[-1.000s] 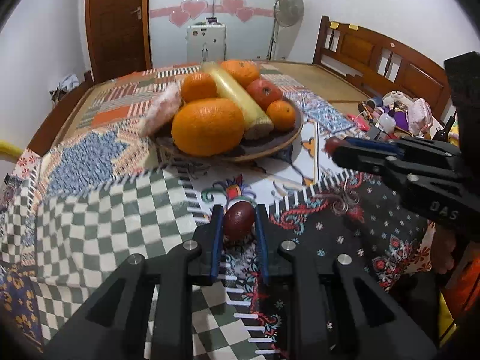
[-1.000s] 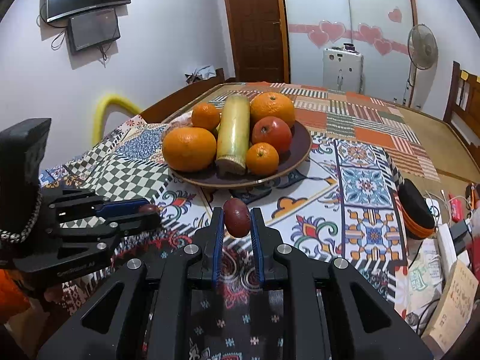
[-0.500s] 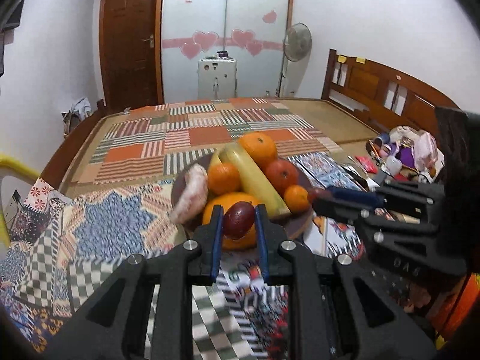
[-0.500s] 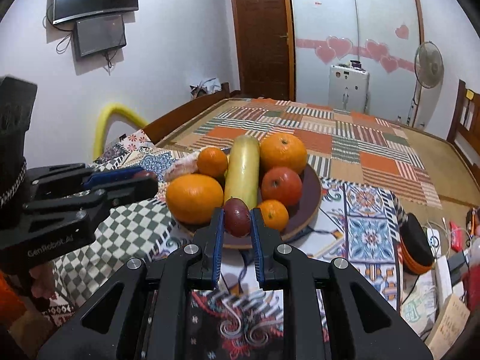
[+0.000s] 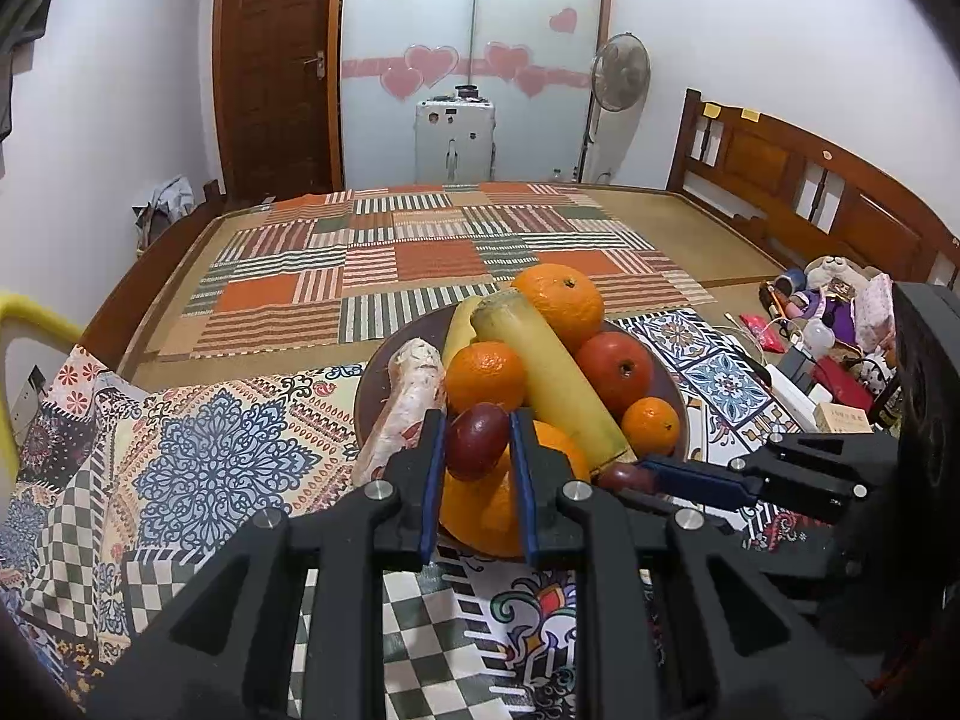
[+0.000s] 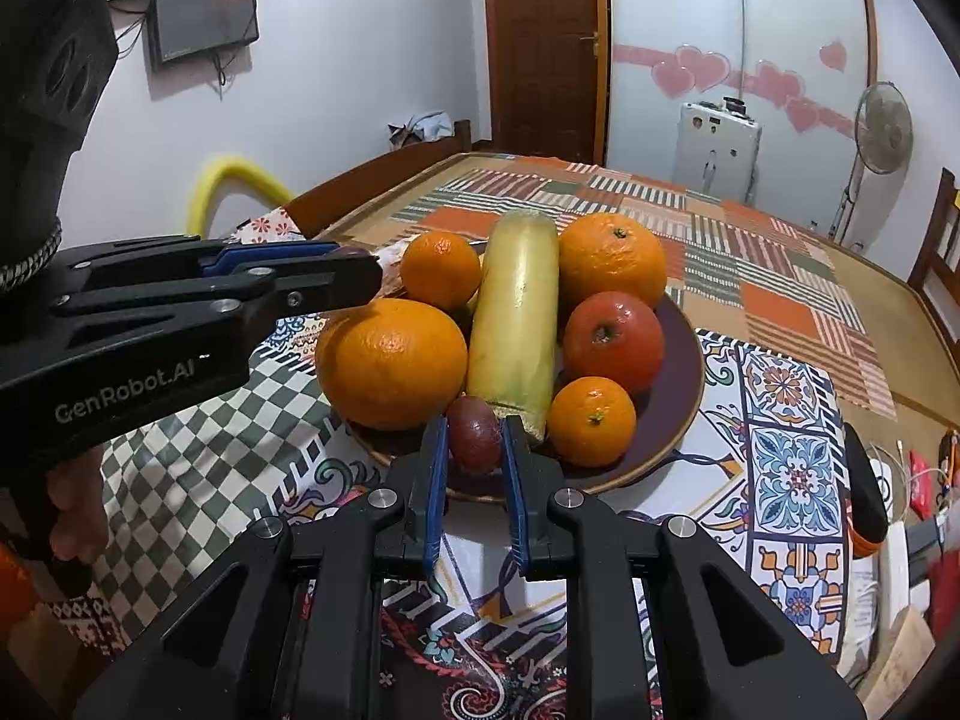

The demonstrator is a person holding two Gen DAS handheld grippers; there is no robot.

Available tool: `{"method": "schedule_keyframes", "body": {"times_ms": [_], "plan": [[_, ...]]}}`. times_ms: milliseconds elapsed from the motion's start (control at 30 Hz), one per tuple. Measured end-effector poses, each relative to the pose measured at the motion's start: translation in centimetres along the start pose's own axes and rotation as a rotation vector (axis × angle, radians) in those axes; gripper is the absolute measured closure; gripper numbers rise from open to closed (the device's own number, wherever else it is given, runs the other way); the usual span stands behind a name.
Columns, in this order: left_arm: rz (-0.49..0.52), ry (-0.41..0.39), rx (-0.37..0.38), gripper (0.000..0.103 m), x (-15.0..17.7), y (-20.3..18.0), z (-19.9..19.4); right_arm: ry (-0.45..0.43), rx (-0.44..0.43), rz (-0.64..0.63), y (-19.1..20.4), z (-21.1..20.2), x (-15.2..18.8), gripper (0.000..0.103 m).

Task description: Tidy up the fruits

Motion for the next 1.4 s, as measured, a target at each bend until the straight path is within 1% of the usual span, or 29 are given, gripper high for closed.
{"method": "schedule_keyframes", "body": {"times_ms": [133,200,233,267,333,467,567,633,833,867,933,1000,1100,1167,1200,1267,1333,1367,1400], "plan": [[0.004,0.016,-0.003,0.082,0.1,-0.3,0.5,0.003,0.001,0.002,-0.1,0.1,-0.2,0.087],[0.003,0.017,-0.01,0.078,0.1,-0.2,0.6,0.009,0.005,0.003,-0.1,0.2,-0.2,0.084],[0.004,0.017,-0.015,0.07,0.1,-0.2,0.6,0.013,0.01,0.004,-0.1,0.3,-0.3,0.08],[0.005,0.015,-0.017,0.061,0.1,-0.2,0.5,0.016,0.012,0.005,-0.1,0.4,-0.2,0.078],[0.004,-0.006,-0.022,0.052,0.1,-0.2,0.1,0.011,0.013,0.009,-0.3,0.3,-0.4,0.075],[0.019,-0.034,-0.043,0.052,-0.1,-0.1,-1.3,-0.014,0.017,0.022,-0.7,-0.6,-0.6,0.075],[0.011,-0.074,-0.045,0.052,-0.5,0.1,-3.5,-0.052,0.016,0.039,-1.0,-2.2,-1.1,0.075],[0.002,-0.117,-0.06,0.052,-1.0,0.3,-5.7,-0.094,0.014,0.045,-1.0,-4.0,-1.8,0.075],[0.002,-0.263,-0.13,0.052,-2.3,0.1,-13.0,-0.281,0.011,0.05,0.1,-11.6,-4.2,0.074],[0.002,-0.287,-0.139,0.052,-2.5,0.0,-14.3,-0.314,0.008,0.053,0.4,-13.0,-4.5,0.073],[0.008,-0.331,-0.168,0.052,-2.8,-0.6,-16.7,-0.387,-0.001,0.062,1.1,-16.0,-4.9,0.068],[0.015,-0.371,-0.2,0.052,-2.9,-1.2,-19.0,-0.446,-0.01,0.067,1.8,-18.3,-4.9,0.065],[0.024,-0.418,-0.209,0.05,-2.8,-2.4,-21.8,-0.515,-0.021,0.07,2.9,-21.1,-4.8,0.063],[0.021,-0.444,-0.209,0.042,-2.7,-3.0,-23.2,-0.55,-0.022,0.072,3.6,-22.4,-4.6,0.061],[0.02,-0.457,-0.212,0.039,-2.7,-3.4,-24.0,-0.565,-0.021,0.071,3.9,-22.9,-4.5,0.058],[0.021,-0.474,-0.219,0.029,-2.5,-3.9,-25.2,-0.589,-0.015,0.072,4.3,-23.7,-4.2,0.052],[0.028,-0.488,-0.235,0.024,-2.5,-4.4,-26.0,-0.608,-0.006,0.077,4.4,-24.0,-4.1,0.041],[0.03,-0.493,-0.24,0.02,-2.2,-4.5,-26.5,-0.614,-0.005,0.081,4.4,-24.2,-4.0,0.037],[0.03,-0.499,-0.246,0.019,-2.0,-4.6,-26.9,-0.617,-0.007,0.083,4.5,-24.3,-4.0,0.032]]}}
Point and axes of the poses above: each gripper's, at about its wrist camera, not at the fingertips, and z roughly the way its jaws point, y to its left, x to its underside, the point moved 6 cm from there along z, roughly the way its jaws point, and after that the axes turned 12 degrees about z, right-handed, at the moved point
